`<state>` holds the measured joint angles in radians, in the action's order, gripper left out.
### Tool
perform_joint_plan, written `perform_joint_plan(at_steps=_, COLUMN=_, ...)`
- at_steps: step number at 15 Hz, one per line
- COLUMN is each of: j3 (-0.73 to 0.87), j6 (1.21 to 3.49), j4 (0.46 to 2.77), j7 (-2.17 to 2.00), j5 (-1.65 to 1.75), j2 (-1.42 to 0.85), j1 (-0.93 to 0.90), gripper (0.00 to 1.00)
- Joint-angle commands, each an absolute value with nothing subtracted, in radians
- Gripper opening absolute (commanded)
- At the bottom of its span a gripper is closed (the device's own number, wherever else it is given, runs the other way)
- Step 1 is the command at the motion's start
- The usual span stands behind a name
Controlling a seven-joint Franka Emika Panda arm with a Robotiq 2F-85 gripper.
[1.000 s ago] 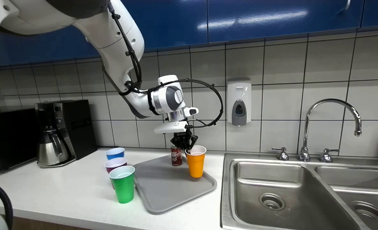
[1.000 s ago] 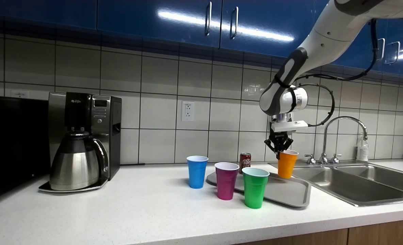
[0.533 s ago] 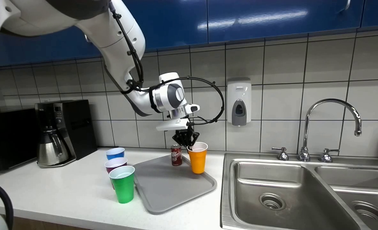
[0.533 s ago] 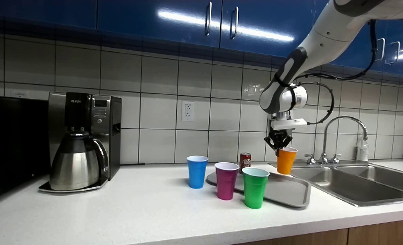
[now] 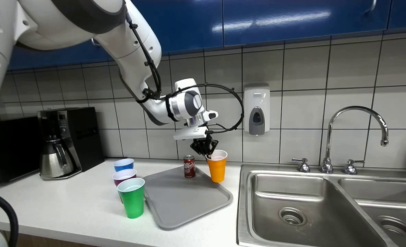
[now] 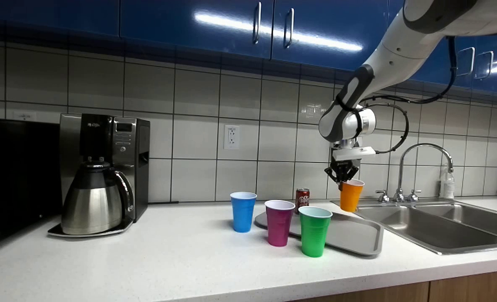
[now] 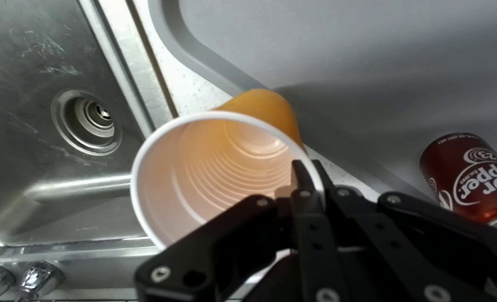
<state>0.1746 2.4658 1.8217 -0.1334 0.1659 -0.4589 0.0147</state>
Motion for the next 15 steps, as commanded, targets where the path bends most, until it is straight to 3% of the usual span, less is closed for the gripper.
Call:
perform_joint_plan(at_steps=1, j3=0.174, j6=2.465, j4=1.718, j7=-0.139, j5=0.175, j2=-0.534, j1=0.032, gripper=0.01)
perform_joint_plan(at_steps=14, j3=0.178, j6=2.445, j4=1.522, j7=-0.135, j5=0.162, j2=-0.704, j1=0.045, gripper=0.01)
perform_joint_plan(at_steps=15, j3=0.177, j6=2.442, j4=1.517, j7=-0.134, j5=0.16, j2=-0.708, j1=0.046, gripper=0.05)
